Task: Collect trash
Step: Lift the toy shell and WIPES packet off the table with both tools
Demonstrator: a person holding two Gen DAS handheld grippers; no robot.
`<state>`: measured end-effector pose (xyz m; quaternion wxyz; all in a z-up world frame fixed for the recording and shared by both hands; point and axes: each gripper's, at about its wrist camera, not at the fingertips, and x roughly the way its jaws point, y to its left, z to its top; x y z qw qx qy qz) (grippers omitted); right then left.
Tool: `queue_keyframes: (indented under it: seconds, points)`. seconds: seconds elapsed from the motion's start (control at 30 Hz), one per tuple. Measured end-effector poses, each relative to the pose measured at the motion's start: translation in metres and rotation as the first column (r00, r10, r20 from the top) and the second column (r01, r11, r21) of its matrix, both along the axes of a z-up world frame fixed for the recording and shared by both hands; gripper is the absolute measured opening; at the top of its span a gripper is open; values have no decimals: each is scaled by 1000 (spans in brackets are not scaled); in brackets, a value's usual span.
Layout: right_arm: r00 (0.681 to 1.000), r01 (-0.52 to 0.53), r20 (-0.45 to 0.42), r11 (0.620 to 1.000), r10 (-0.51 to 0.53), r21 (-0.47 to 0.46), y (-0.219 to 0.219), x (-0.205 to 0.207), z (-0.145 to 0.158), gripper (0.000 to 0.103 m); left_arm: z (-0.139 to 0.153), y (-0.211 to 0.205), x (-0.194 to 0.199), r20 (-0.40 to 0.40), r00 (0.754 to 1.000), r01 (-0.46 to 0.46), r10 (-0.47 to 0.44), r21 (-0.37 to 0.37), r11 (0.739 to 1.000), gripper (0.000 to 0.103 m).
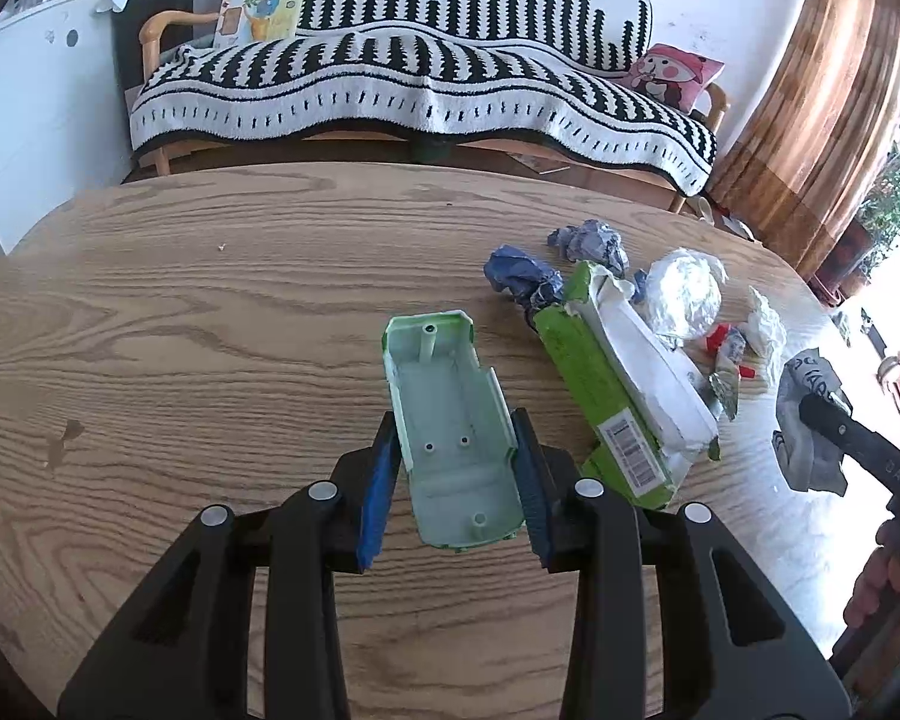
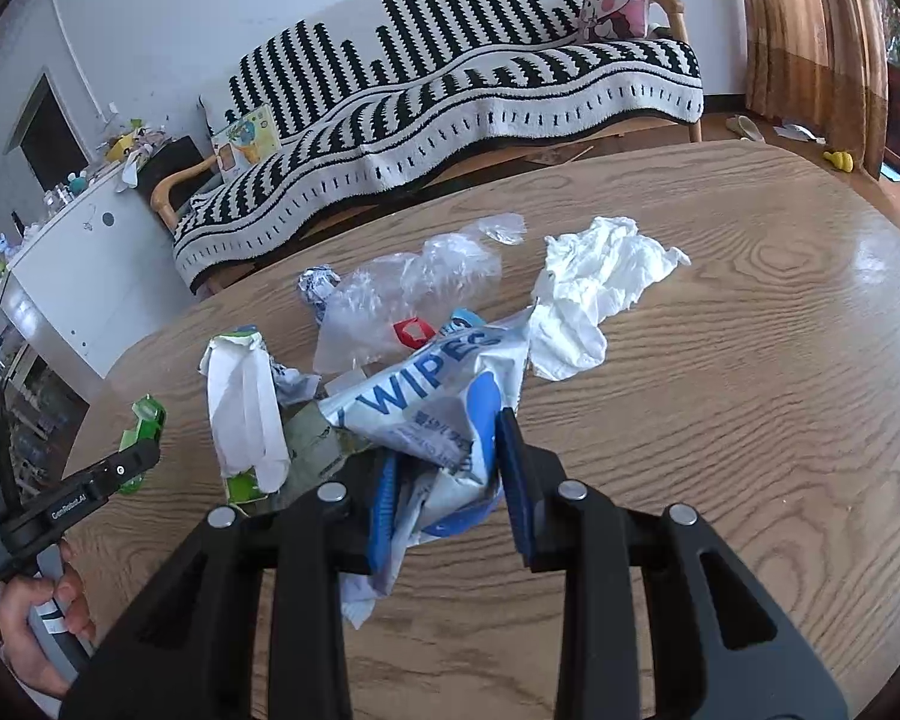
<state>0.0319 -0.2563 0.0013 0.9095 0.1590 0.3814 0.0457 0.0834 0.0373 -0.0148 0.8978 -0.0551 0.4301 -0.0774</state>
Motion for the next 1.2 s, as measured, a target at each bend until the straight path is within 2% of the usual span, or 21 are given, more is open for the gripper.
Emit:
queue_keyframes:
  seconds: [0.87,1.2]
  points:
    - [1000,-1,-17,1000,1,-19,-2,0,-2,31,0,-2,0,-11,1000,5,-5,1,1000,36]
    - [1000,-19,22,1000,19,-14,-1,-7,5,30,7,-17,-10,-6,999,39,-39,-22,999,36]
